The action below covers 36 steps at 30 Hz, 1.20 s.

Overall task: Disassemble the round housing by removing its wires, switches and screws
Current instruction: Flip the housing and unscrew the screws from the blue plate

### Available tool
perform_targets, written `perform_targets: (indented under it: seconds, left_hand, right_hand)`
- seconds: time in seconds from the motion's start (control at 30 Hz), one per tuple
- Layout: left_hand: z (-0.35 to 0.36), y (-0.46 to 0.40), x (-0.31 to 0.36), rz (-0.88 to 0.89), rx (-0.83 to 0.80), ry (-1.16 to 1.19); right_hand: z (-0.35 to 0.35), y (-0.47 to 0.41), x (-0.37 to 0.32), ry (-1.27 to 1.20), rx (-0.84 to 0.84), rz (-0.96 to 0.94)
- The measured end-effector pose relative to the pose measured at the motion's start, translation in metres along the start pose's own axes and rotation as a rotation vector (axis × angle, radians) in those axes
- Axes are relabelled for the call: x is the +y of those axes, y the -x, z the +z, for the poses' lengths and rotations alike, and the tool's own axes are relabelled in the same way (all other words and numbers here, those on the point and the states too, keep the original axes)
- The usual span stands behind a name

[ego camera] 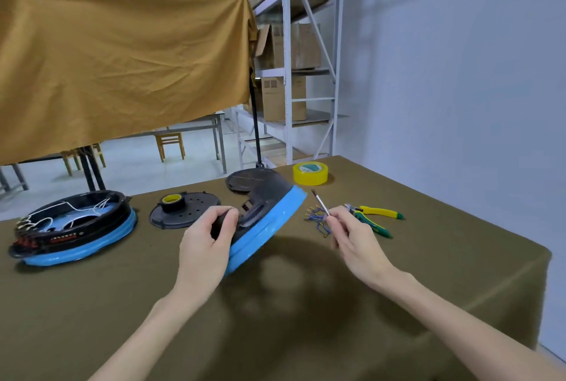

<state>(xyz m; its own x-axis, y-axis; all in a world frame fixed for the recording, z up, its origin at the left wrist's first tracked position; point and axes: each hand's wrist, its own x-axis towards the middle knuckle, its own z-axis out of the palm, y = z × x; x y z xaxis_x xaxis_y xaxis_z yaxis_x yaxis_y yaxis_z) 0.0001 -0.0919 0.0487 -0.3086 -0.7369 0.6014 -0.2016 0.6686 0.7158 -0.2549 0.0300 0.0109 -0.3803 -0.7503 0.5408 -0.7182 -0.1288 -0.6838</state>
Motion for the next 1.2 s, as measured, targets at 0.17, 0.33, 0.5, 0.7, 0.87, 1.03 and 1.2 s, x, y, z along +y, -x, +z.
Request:
perform_targets:
  seconds: [0.17, 0.33, 0.5, 0.7, 0.87, 1.03, 1.2]
  left_hand:
    - [-0.004, -0.013, 0.008, -0.243, 0.087, 0.323]
    - [-0.002, -0.004, 0.001, -0.708, 0.094, 0.623]
    - [0.0, 0.002, -0.014, -0.933, 0.037, 0.818]
    - [0.001, 0.001, -0.032, -1.065, 0.073, 0.907]
    - [-0.012, 0.009, -0.044, -1.021, -0.059, 0.619]
    - [-0.034, 0.014, -0.059, -0.815, -0.083, 0.172]
    - [-0.034, 0.027, -0.057, -0.727, -0.176, 0.158]
  right_hand:
    - [0.018, -0.01, -0.029, -0.157, -0.039, 0.024]
    - [0.025, -0.012, -0.042, -0.063, -0.122, 0.021]
    - [0.022, -0.013, -0.031, 0.247, -0.148, 0.089]
    - [0.025, -0.015, -0.031, 0.563, -0.206, 0.049]
    - [0.021, -0.018, -0.028, 0.415, -0.287, 0.103]
    - [0.02, -0.03, -0.031, 0.325, -0.311, 0.127]
    - [0.023, -0.043, -0.04, 0.417, -0.394, 0.137]
